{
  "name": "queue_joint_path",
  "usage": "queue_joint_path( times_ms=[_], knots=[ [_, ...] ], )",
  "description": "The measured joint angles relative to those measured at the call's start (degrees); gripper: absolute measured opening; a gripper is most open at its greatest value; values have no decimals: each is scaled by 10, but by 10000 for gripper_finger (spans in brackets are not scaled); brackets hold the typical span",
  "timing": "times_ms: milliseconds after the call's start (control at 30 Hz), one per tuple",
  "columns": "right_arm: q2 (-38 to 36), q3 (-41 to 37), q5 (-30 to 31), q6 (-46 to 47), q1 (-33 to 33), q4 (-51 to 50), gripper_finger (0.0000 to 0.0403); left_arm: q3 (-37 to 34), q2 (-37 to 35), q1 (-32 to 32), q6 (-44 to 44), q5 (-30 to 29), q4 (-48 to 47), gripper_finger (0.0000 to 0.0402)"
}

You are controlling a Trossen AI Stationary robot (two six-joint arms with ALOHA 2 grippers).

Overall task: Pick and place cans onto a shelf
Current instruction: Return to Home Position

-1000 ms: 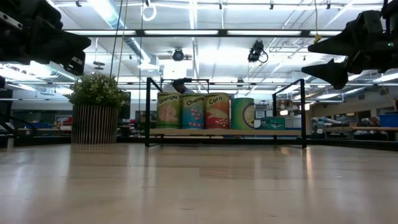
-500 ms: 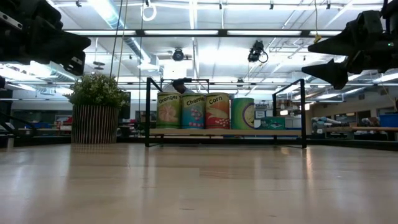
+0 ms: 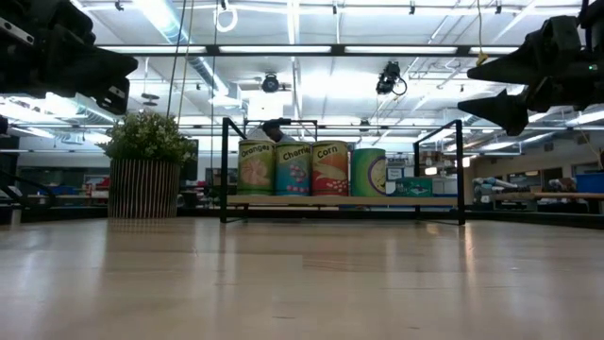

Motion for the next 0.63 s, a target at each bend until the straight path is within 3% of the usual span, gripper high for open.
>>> queue_joint_path(
  times_ms=[633],
  knots=[
    [0, 0, 0, 0, 0, 0, 346, 0, 0, 0, 0, 0, 0, 27]
  ],
)
